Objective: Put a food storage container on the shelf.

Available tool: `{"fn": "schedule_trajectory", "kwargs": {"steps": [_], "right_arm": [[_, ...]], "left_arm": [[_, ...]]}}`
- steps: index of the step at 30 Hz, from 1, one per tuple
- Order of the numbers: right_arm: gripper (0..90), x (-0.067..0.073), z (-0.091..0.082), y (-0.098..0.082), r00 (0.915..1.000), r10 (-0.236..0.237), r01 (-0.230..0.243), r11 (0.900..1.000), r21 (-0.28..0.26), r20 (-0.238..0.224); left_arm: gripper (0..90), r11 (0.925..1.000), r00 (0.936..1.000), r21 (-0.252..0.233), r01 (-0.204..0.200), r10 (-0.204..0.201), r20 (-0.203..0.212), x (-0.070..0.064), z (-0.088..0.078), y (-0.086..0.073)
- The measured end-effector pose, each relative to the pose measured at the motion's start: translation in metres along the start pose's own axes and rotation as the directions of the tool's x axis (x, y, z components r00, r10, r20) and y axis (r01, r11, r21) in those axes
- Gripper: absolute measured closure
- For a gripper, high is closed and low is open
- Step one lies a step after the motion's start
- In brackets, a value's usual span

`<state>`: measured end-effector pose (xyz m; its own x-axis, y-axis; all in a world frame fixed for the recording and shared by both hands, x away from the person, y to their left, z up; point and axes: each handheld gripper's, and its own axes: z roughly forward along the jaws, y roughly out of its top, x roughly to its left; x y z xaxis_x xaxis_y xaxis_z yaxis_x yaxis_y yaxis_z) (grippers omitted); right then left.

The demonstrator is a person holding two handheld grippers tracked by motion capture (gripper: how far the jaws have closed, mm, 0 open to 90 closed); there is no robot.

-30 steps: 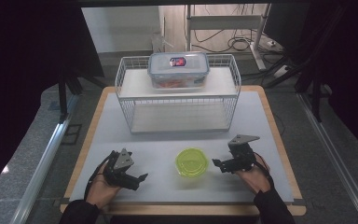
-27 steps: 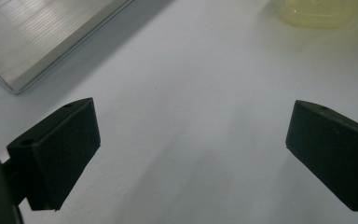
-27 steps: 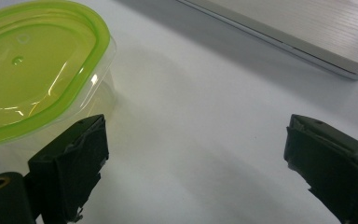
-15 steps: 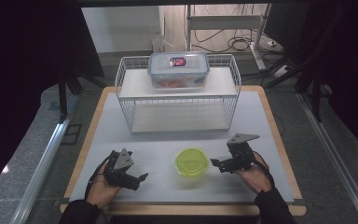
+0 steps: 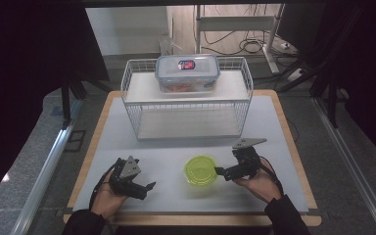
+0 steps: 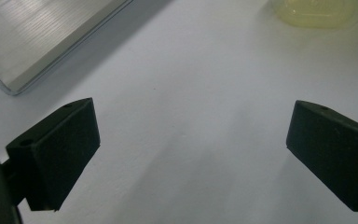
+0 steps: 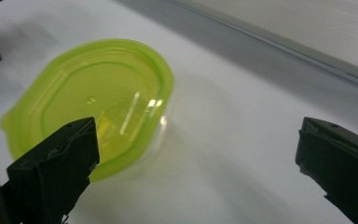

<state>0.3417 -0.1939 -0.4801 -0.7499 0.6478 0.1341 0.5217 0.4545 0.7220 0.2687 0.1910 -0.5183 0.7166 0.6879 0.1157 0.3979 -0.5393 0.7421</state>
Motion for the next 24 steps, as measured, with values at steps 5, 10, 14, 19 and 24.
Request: {"fn": "schedule_trajectory", "kwargs": {"steps": [5,10,14,19,24], "right_arm": [[3.3,0.004,0.002,0.006,0.9991,0.018,-0.018,1.0,0.0,-0.038],[14.3,0.001,0.005,0.008,0.9945,0.061,-0.06,0.998,0.007,-0.086],[25.2,-0.003,0.009,0.009,0.987,0.101,-0.098,0.995,0.028,-0.125],[39.2,-0.006,0.015,0.011,0.9746,0.141,-0.135,0.99,0.045,-0.174],[50.5,-0.014,0.023,0.012,0.9551,0.203,-0.191,0.979,0.073,-0.216]], "left_arm": [[2.5,1.0,1.0,0.001,-0.001,0.001,0.0,0.0,0.0,0.0],[2.5,1.0,1.0,0.003,-0.003,0.003,0.001,0.0,0.001,0.0],[2.5,1.0,1.0,0.003,-0.002,0.002,0.001,0.0,0.001,0.0],[2.5,1.0,1.0,0.005,-0.004,0.004,0.001,-0.001,0.001,0.0],[2.5,1.0,1.0,0.005,-0.005,0.005,0.001,-0.001,0.001,0.0]]}}
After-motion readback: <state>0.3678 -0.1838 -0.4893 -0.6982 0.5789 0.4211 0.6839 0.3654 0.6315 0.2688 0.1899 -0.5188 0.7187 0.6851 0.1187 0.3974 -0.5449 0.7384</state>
